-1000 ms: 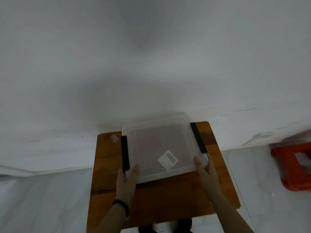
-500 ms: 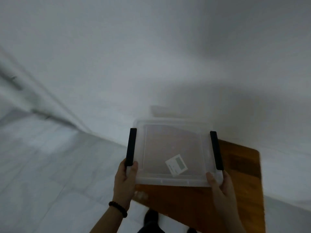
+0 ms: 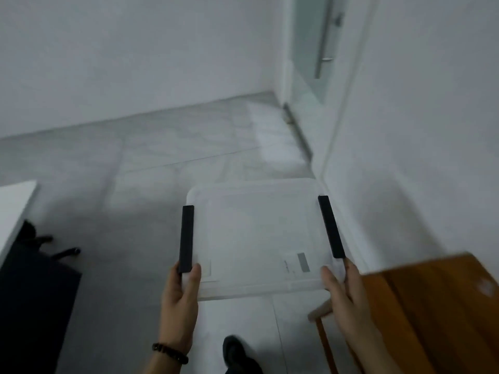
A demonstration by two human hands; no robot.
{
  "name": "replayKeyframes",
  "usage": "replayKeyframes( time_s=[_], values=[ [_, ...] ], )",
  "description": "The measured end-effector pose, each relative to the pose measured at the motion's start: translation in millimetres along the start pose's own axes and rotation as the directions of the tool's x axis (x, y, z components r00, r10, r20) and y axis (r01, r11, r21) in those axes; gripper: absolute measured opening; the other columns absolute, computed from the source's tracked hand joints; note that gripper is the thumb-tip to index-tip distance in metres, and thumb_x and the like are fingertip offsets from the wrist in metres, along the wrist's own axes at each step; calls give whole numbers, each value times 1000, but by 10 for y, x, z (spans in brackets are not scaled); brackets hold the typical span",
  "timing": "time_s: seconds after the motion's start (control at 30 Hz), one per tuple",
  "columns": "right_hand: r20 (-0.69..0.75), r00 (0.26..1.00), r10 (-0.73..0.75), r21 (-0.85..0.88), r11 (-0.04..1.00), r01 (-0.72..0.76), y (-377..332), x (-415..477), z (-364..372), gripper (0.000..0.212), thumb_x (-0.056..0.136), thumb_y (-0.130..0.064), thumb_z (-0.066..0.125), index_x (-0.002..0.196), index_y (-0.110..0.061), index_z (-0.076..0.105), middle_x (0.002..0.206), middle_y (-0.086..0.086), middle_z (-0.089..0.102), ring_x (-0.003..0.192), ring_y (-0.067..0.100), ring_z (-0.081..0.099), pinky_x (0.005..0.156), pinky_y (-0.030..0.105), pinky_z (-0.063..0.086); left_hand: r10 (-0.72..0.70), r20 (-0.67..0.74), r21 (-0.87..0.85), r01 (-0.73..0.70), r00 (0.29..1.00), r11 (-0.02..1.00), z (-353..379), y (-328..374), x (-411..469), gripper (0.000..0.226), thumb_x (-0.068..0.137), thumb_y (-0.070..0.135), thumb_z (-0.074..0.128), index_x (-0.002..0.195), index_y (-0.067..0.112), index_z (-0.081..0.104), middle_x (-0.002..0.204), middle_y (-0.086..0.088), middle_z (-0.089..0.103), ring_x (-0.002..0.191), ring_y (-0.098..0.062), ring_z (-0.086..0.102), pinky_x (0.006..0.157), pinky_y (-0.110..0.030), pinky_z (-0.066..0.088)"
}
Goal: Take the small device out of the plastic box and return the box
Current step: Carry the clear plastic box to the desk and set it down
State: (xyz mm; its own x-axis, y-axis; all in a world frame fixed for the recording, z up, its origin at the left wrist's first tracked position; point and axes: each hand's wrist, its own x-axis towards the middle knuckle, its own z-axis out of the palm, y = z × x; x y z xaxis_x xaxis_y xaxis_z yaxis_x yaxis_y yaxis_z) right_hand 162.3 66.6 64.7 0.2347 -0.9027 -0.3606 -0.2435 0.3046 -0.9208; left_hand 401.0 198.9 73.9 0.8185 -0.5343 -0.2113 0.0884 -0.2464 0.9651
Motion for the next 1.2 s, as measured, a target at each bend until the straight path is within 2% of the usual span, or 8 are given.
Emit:
replayKeyframes(
  time_s=[0.1, 0.27, 0.57, 0.7, 0.83, 0.93, 1.07, 1.2],
  values=[
    [95, 994, -58, -32, 998, 61, -328, 363, 792, 42, 98, -38, 54, 136, -42, 37, 137, -16, 50, 125, 9, 47, 105, 28, 31, -20, -138, -76, 10, 990, 997, -484, 12, 462, 26, 98, 28, 56, 122, 19, 61, 112, 4, 66, 102, -7, 60, 99, -34, 44],
    [191, 976, -106, -67, 990, 120, -765, 880, 1845, 43, 98, -34, 57, 140, -38, 47, 135, -17, 59, 125, 12, 57, 111, 47, 42, 2, -198, -100, -22, 980, 995, -1067, 245, 1215, 39, 93, 31, 59, 131, 24, 55, 121, 10, 64, 102, 15, 59, 85, -15, 41],
    [239, 960, -147, -47, 986, 162, -1417, 2324, 3369, 45, 98, -32, 56, 142, -34, 46, 133, -18, 60, 124, 8, 57, 110, 45, 43, 35, -233, -43, -46, 972, 998, -1353, 470, 3240, 64, 78, 54, 70, 136, 34, 51, 133, 12, 59, 126, -5, 53, 104, -30, 41],
    [244, 955, -167, -16, 984, 176, -1738, 3312, 4072, 41, 100, -29, 56, 139, -36, 48, 129, -17, 63, 121, 7, 60, 108, 45, 45, 25, -257, -56, -41, 966, 998, -1233, 679, 4407, 55, 82, 45, 72, 132, 35, 54, 127, 14, 63, 121, -2, 56, 103, -28, 42],
    [331, 935, -130, -42, 987, 153, -2351, 4185, 4855, 36, 99, -35, 55, 129, -53, 46, 130, -22, 59, 121, 15, 60, 106, 41, 46, 38, -300, -63, -59, 953, 996, -1339, 1114, 5484, 48, 91, 31, 68, 136, 29, 52, 124, 13, 64, 114, 2, 59, 98, -25, 44],
    [404, 901, -160, -46, 980, 195, -2839, 4660, 5516, 40, 100, -32, 56, 138, -41, 48, 126, -26, 63, 120, 6, 60, 107, 44, 46, 63, -371, -87, -102, 926, 991, -1526, 1388, 6117, 46, 92, 25, 64, 136, 28, 52, 120, 21, 66, 112, 6, 60, 91, -17, 46],
    [550, 816, -178, -79, 962, 263, -3374, 5175, 6601, 44, 100, -35, 54, 142, -40, 44, 124, -33, 60, 121, 1, 58, 107, 37, 46, 38, -525, -142, -132, 850, 981, -1908, 1523, 6881, 43, 94, 22, 64, 133, 36, 51, 115, 32, 65, 111, 11, 58, 89, -14, 43],
    [684, 697, -215, -80, 928, 364, -3769, 5663, 7921, 44, 100, -34, 52, 143, -38, 43, 130, -30, 57, 115, -21, 50, 90, 6, 41, 39, -662, -149, -182, 749, 972, -2463, 1513, 7777, 55, 85, 37, 68, 137, 36, 49, 132, 17, 60, 125, -2, 54, 102, -28, 42]
  ],
)
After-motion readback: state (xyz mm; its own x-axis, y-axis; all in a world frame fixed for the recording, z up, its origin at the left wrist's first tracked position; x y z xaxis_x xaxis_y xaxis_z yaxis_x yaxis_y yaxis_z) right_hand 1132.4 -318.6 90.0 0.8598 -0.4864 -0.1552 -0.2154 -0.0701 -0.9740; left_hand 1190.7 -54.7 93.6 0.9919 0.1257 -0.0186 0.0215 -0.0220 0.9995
